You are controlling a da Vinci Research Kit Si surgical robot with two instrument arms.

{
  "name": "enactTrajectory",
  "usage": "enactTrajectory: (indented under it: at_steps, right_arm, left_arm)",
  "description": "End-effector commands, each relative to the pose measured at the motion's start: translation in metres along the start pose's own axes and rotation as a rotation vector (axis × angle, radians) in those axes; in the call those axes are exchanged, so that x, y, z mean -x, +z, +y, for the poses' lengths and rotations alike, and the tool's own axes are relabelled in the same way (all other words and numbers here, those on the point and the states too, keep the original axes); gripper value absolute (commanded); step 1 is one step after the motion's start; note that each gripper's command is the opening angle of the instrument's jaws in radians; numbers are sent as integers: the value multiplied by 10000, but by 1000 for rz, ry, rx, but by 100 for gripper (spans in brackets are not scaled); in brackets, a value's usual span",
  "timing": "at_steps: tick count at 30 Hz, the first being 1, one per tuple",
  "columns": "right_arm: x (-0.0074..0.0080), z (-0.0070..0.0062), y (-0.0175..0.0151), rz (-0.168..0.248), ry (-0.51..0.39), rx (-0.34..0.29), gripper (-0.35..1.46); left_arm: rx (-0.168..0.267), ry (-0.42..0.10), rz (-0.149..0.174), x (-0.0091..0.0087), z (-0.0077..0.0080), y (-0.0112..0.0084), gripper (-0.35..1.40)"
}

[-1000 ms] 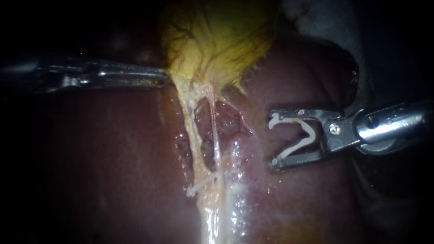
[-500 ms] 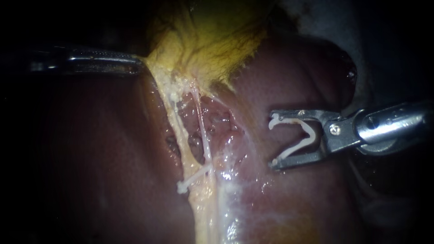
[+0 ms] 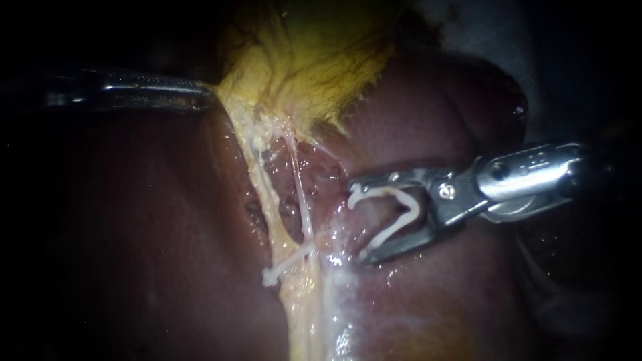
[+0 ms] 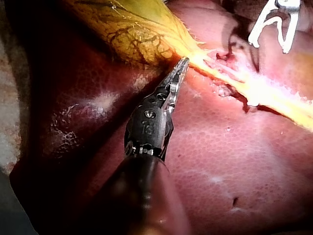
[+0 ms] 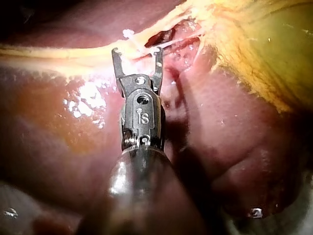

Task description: Clipping second clip left tube

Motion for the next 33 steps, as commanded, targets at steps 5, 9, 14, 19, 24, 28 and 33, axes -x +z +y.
enactTrajectory:
  at_steps: [5, 9, 14, 19, 24, 28, 33]
  right_arm:
    - [3, 7, 20, 35, 61, -63, 55]
    - [11, 15, 37, 51, 103, -94, 54]
    - [26, 28, 57, 60, 145, -125, 54]
    - [44, 41, 70, 53, 171, -139, 54]
    - [63, 55, 79, 60, 198, -135, 55]
    - [76, 62, 86, 60, 215, -132, 55]
    - [83, 71, 93, 96, 251, -143, 55]
  left_arm:
    - [1, 0, 0, 0, -1, 1, -35]
    - [1, 0, 0, 0, -1, 1, -35]
    - [1, 0, 0, 0, -1, 1, -35]
    - [2, 0, 0, 0, -2, 2, -35]
    - [3, 0, 0, 0, -2, 2, -35]
    - [4, 0, 0, 0, -3, 3, -35]
    - [4, 0, 0, 0, -4, 3, -35]
